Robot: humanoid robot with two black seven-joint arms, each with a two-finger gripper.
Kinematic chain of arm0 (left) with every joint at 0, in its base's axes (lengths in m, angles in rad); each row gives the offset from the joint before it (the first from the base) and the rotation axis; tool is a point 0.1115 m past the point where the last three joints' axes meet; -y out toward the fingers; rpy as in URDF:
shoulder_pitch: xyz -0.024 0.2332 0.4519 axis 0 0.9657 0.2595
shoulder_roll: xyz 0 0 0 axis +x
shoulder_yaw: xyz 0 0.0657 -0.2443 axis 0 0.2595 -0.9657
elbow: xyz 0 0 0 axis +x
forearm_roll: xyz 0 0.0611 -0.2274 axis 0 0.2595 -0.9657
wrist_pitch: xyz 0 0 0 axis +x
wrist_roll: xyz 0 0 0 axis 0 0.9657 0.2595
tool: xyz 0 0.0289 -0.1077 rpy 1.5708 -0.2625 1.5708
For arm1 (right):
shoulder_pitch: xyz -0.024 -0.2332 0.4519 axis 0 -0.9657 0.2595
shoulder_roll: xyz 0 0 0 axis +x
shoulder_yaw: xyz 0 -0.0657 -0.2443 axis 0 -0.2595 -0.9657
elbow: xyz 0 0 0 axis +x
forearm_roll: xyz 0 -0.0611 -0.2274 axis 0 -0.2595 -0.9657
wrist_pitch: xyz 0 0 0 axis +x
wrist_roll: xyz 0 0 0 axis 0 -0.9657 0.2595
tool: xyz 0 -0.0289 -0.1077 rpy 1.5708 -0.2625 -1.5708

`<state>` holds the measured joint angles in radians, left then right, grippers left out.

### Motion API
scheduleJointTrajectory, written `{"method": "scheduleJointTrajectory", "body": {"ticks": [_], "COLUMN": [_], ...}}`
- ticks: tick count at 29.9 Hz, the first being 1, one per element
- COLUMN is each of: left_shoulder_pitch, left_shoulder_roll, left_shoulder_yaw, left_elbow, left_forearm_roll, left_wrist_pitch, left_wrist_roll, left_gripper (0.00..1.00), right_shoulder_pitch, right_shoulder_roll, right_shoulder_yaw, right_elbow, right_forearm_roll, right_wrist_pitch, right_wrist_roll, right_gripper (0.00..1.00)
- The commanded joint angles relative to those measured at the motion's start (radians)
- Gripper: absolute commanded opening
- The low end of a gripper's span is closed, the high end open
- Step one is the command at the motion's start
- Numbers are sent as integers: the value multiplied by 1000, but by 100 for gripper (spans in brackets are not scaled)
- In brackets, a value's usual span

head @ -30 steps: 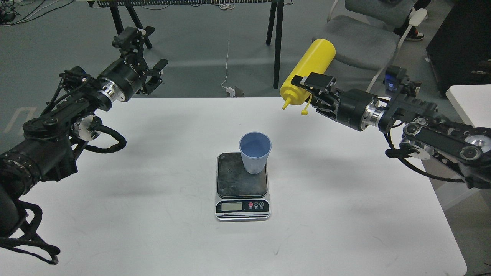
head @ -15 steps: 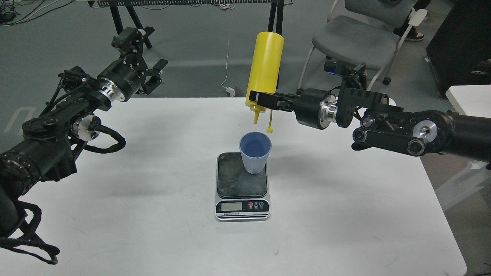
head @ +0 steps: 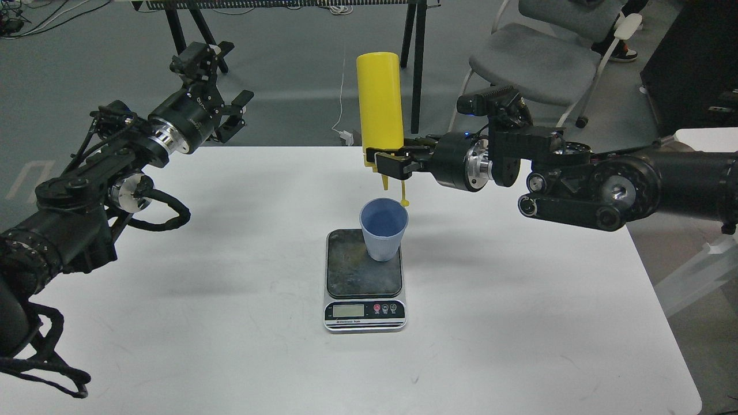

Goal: Pour seasoning into cup on scale with both arms

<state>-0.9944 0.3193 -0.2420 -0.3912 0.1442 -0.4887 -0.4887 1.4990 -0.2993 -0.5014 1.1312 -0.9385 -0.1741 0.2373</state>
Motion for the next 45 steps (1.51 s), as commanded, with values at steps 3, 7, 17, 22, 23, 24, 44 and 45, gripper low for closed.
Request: {"method": "scheduleJointTrajectory", "body": {"ticks": [3,7,17,22,23,24,44,45], "left_shoulder_pitch": [2,2,2,-1,-1,0,-4,-4], "left_shoulder_roll": [1,1,1,3,1,1,-2,-2], "left_shoulder_yaw": [1,1,1,1,0,0,7,7], "left_elbow": [0,0,0,0,0,0,0,0], "left_forearm_roll": [0,0,0,0,0,0,2,2], "left_wrist_pitch": [0,0,0,0,0,0,0,0], "left_wrist_roll": [0,0,0,0,0,0,0,0], "left_gripper": [96,96,97,97,97,97,97,97], "right_shoulder_pitch": [36,35,29,17,3,-25,-747,-781], "right_shoulder_roll": [5,5,-12,-96,-115,-136,-343,-336], "right_shoulder_yaw": [-32,-38,-36,91,133,180,1034,1057], "right_elbow": [6,6,6,10,10,10,-25,-19], "right_forearm_roll": [-22,-22,79,295,322,355,1302,1342], "right_wrist_pitch": [1,2,27,117,146,181,663,663], "right_wrist_roll": [0,-1,5,19,19,19,10,13], "right_gripper": [43,44,44,44,44,44,44,44]}}
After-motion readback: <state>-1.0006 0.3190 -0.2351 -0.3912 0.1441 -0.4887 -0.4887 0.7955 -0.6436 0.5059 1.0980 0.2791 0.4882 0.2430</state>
